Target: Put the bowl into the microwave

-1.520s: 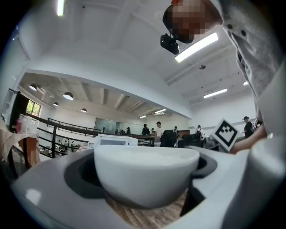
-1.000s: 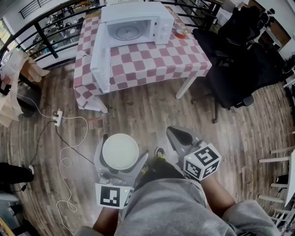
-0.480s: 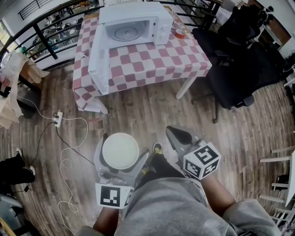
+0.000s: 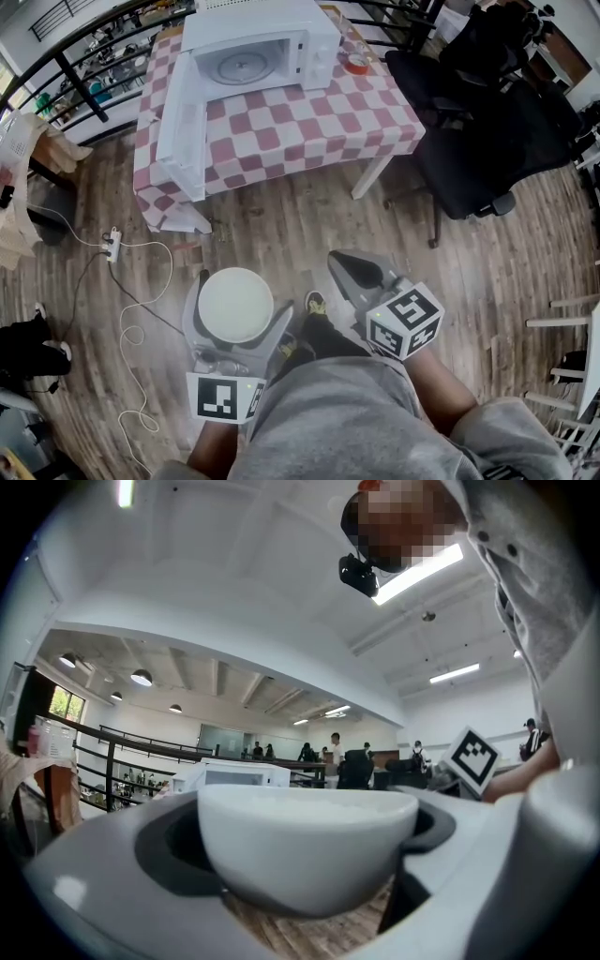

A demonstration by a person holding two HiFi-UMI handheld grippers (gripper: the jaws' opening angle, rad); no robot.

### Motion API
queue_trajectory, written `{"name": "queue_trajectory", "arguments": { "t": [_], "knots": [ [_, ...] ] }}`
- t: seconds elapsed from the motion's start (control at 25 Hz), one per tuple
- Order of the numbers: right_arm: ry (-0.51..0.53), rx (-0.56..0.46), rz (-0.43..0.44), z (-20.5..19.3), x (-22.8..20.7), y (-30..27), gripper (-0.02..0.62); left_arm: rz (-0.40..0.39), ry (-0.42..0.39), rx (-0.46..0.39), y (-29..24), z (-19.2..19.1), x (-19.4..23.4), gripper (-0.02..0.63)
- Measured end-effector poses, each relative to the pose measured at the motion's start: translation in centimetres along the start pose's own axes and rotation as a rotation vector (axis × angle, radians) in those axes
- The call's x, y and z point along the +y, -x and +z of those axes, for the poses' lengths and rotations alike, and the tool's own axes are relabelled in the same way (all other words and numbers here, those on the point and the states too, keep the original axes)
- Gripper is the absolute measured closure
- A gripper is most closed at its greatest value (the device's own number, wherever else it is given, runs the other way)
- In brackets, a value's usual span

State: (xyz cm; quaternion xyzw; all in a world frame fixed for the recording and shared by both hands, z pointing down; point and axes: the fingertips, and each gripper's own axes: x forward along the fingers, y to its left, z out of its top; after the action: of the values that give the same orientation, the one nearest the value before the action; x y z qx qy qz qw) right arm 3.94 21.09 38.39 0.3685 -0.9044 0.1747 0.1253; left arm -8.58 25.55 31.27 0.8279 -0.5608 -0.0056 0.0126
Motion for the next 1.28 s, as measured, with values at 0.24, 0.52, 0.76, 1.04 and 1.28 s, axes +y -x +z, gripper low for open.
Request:
{"name": "queue_trajectory", "arguments": {
  "t": [0.24, 0.52, 0.76, 1.04, 1.28],
  "knots": [
    [-0.011, -0.010, 0.014, 0.8, -3.1, -1.0, 0.600, -0.008, -0.028, 0.008, -3.3, 0.2, -0.6, 0.069],
    [-0.016, -0.013, 0.035, 1.9, -6.6, -2.3, 0.600, 0.012, -0.037, 0.007, -7.3, 0.8, -0.5, 0.069],
    [-0.020, -0.013, 0.062, 2.8, -8.7, -3.5, 0.600, 0.030, -0.052, 0.019, -9.9, 0.9, -0.2, 0.069],
    [0.009, -0.015, 0.087, 3.3, -10.6, -4.5, 0.600, 0.064, -0.059, 0.015, -11.7, 0.9, -0.4, 0.067],
    [0.028, -0.021, 0.111, 3.9, -11.6, -4.7, 0.600, 0.079, -0.065, 0.005, -12.8, 1.0, -0.8, 0.069]
  ]
}}
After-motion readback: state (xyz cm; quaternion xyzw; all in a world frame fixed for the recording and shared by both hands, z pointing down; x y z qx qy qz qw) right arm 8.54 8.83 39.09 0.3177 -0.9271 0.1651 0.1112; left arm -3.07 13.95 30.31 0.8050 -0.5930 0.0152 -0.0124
